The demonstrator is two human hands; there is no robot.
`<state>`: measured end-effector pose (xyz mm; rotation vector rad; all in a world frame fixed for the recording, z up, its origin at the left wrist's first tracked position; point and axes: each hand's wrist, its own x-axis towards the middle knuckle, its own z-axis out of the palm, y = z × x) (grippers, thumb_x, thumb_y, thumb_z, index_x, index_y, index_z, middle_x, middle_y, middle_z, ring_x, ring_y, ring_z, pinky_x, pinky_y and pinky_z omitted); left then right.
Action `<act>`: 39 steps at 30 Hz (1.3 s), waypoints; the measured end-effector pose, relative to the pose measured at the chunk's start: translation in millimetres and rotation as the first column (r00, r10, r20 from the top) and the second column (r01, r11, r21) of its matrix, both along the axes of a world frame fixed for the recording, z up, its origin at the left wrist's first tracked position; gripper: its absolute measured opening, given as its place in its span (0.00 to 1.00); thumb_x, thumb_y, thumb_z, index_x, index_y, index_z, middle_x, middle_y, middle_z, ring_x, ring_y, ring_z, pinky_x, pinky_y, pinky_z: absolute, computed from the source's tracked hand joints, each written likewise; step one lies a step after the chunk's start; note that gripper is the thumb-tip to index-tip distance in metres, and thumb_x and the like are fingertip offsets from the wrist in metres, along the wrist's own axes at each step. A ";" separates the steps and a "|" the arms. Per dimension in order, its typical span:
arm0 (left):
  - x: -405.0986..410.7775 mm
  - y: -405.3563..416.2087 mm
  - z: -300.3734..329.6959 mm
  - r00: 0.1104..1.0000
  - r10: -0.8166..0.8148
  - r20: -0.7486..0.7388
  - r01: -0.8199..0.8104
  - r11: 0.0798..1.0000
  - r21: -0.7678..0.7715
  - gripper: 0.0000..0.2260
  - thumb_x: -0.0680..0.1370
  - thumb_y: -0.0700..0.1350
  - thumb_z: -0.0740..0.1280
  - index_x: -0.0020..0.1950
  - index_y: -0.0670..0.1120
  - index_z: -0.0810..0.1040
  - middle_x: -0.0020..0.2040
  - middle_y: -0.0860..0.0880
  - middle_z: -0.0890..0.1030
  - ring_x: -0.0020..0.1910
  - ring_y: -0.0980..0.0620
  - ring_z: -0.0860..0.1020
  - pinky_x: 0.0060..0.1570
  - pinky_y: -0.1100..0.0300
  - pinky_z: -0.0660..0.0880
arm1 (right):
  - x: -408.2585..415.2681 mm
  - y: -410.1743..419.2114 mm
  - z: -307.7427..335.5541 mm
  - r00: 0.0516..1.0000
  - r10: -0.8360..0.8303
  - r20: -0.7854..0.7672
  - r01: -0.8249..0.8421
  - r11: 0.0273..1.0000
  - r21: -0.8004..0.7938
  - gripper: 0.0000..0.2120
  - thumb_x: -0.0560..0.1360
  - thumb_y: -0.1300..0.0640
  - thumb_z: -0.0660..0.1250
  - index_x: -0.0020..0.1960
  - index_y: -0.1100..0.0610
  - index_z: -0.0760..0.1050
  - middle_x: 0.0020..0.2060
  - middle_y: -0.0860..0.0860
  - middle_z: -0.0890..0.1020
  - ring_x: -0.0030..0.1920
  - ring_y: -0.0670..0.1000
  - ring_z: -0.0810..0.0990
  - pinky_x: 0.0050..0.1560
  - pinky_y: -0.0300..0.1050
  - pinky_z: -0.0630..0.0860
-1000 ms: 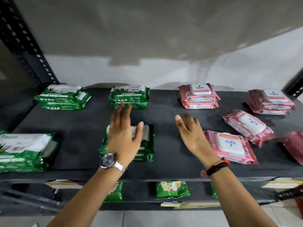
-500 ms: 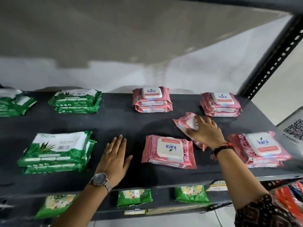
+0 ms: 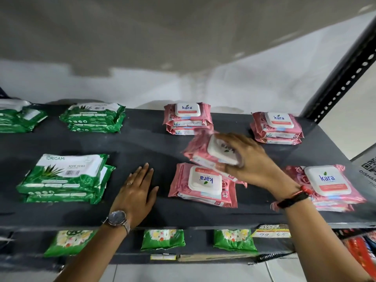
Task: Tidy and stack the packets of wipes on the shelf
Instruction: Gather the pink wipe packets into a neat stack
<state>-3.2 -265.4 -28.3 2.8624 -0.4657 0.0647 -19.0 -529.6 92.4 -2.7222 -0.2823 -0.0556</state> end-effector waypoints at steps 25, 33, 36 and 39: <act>-11.2 -82.6 51.4 0.785 -0.014 -0.619 -0.619 -0.067 -0.783 0.52 0.50 0.60 0.74 0.69 0.50 0.56 0.70 0.45 0.62 0.65 0.46 0.68 0.65 0.46 0.66 | -6.5 3.2 -27.3 0.863 -0.122 -0.490 0.333 0.866 0.373 0.29 0.72 0.35 0.54 0.59 0.55 0.76 0.59 0.55 0.80 0.59 0.53 0.78 0.65 0.47 0.69; -13.6 -95.0 57.2 0.725 -0.139 -0.674 -0.651 0.181 -0.737 0.38 0.68 0.55 0.69 0.70 0.44 0.53 0.61 0.49 0.68 0.57 0.54 0.66 0.56 0.60 0.61 | -0.9 3.4 -34.1 0.858 -0.133 -0.496 0.421 0.735 0.532 0.39 0.65 0.27 0.54 0.68 0.49 0.63 0.64 0.48 0.73 0.62 0.49 0.72 0.68 0.53 0.67; -13.5 -96.8 53.3 0.699 -0.216 -0.682 -0.636 0.249 -0.730 0.36 0.64 0.56 0.73 0.65 0.41 0.65 0.58 0.47 0.77 0.54 0.50 0.76 0.57 0.55 0.71 | 7.8 12.3 -36.4 0.861 -0.031 -0.508 0.420 0.609 0.673 0.25 0.76 0.45 0.56 0.71 0.52 0.59 0.66 0.50 0.72 0.61 0.49 0.73 0.60 0.45 0.71; 1.1 -89.6 60.9 0.668 -0.291 -0.685 -0.591 0.351 -0.726 0.26 0.64 0.53 0.73 0.58 0.42 0.74 0.54 0.41 0.81 0.51 0.45 0.80 0.58 0.49 0.74 | -0.6 18.6 -47.7 0.865 -0.090 -0.494 0.466 0.513 0.721 0.21 0.77 0.48 0.56 0.67 0.55 0.64 0.64 0.53 0.75 0.59 0.50 0.76 0.60 0.45 0.72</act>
